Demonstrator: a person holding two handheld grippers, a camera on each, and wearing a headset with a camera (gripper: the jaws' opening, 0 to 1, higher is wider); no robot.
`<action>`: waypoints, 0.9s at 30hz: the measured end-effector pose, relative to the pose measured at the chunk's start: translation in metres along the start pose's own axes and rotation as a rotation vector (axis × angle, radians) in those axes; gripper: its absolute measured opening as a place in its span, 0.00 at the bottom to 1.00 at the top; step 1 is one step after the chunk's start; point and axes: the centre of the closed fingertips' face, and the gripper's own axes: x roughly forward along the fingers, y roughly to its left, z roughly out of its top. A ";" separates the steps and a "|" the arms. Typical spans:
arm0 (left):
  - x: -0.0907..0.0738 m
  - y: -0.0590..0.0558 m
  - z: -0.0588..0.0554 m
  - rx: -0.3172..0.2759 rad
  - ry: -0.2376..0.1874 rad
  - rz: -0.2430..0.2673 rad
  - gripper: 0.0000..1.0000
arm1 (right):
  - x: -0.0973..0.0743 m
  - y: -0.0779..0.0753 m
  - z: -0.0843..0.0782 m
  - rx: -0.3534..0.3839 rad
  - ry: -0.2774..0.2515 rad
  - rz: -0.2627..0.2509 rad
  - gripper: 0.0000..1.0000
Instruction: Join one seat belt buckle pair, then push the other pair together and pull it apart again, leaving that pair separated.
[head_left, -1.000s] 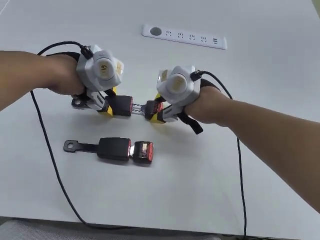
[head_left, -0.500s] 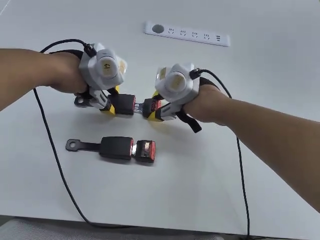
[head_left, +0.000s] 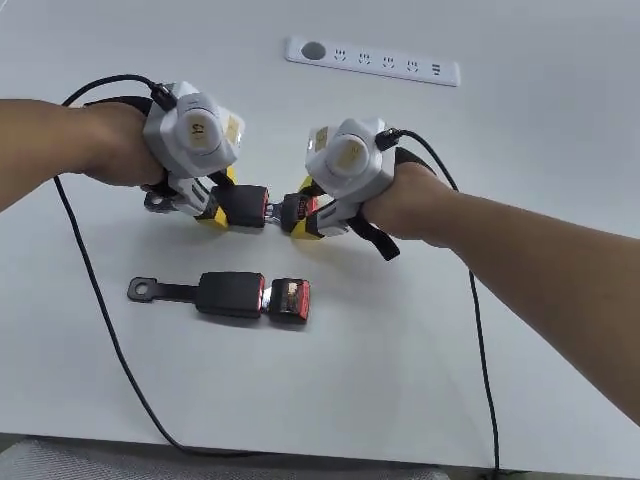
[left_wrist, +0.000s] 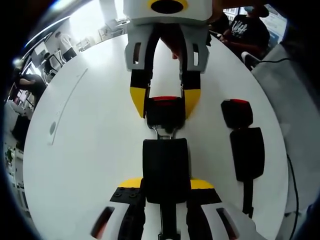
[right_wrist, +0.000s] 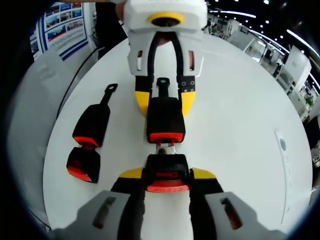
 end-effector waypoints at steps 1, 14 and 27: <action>0.000 0.000 0.000 0.001 0.001 -0.002 0.31 | -0.001 0.001 0.001 -0.001 0.000 0.001 0.32; 0.000 0.000 0.000 -0.010 -0.010 0.006 0.31 | 0.004 0.006 0.015 0.002 0.006 -0.011 0.32; 0.000 0.001 0.000 -0.016 0.009 0.010 0.31 | 0.002 0.005 0.015 -0.003 0.005 -0.018 0.32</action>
